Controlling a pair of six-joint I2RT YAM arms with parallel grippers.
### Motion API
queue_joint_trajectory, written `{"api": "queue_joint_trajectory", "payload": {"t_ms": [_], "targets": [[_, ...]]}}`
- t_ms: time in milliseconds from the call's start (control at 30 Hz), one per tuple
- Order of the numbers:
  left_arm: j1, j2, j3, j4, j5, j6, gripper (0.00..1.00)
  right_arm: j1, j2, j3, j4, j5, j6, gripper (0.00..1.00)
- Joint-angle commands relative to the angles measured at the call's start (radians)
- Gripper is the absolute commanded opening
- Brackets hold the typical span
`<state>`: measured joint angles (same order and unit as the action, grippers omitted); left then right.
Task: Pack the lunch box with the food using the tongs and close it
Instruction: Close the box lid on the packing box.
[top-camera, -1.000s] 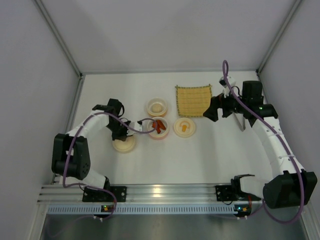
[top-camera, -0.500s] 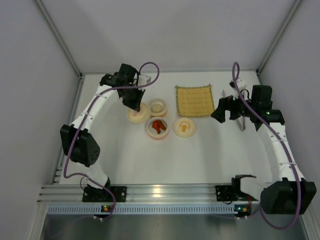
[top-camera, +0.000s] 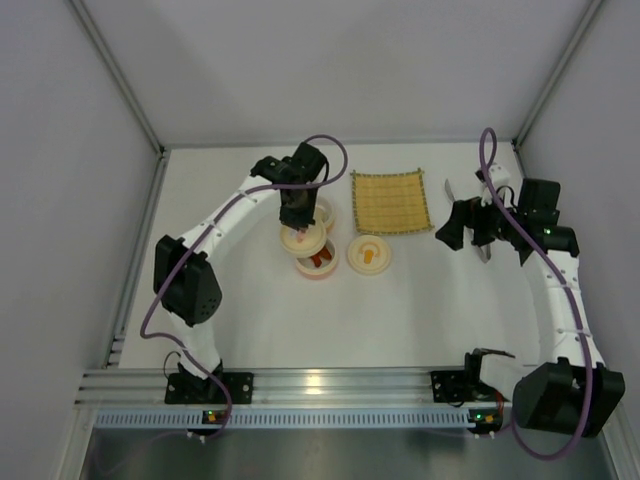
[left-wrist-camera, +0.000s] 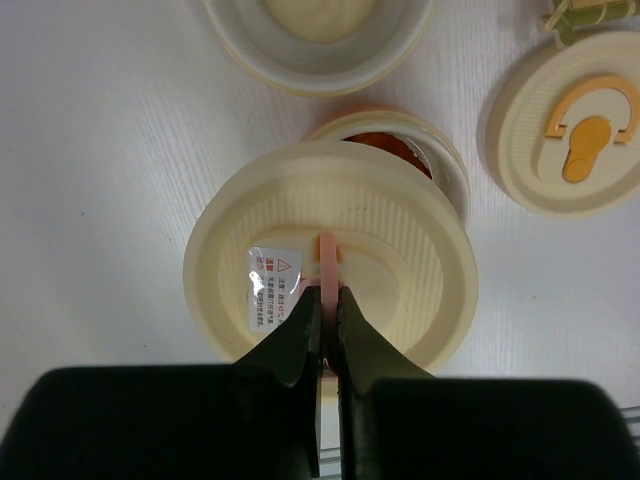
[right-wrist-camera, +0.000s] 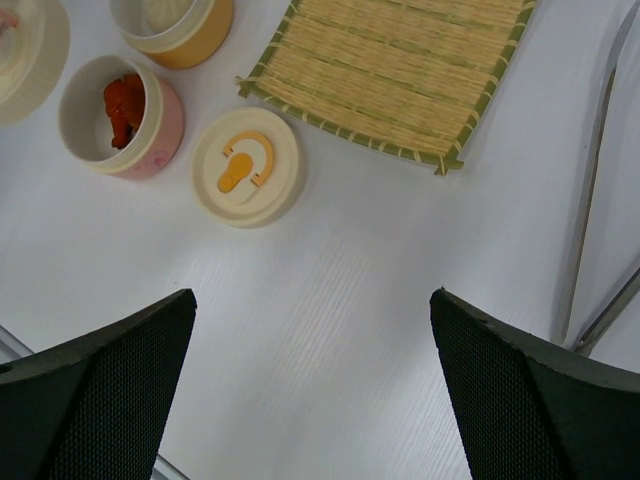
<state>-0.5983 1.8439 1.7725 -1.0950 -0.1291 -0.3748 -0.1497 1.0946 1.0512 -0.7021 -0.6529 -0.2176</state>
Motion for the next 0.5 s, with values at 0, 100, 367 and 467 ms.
{"api": "queue_joint_trajectory", "payload": {"t_ms": [0, 100, 367, 467], "targets": [[-0.008, 0.057, 0.053, -0.008, -0.026, -0.107, 0.00, -0.028, -0.032, -0.010, -0.016, -0.042, -0.032, 0.99], [-0.024, 0.095, 0.048, -0.019, -0.003, -0.119, 0.00, -0.034, -0.027, -0.010, -0.014, -0.053, -0.039, 0.99], [-0.031, -0.023, -0.120, 0.201, 0.014, -0.205, 0.00, -0.048, -0.002, -0.013, -0.008, -0.074, -0.039, 0.99], [-0.032, 0.009, -0.111, 0.181, -0.071, -0.233, 0.00, -0.053, -0.006, -0.019, 0.000, -0.079, -0.037, 0.99]]}}
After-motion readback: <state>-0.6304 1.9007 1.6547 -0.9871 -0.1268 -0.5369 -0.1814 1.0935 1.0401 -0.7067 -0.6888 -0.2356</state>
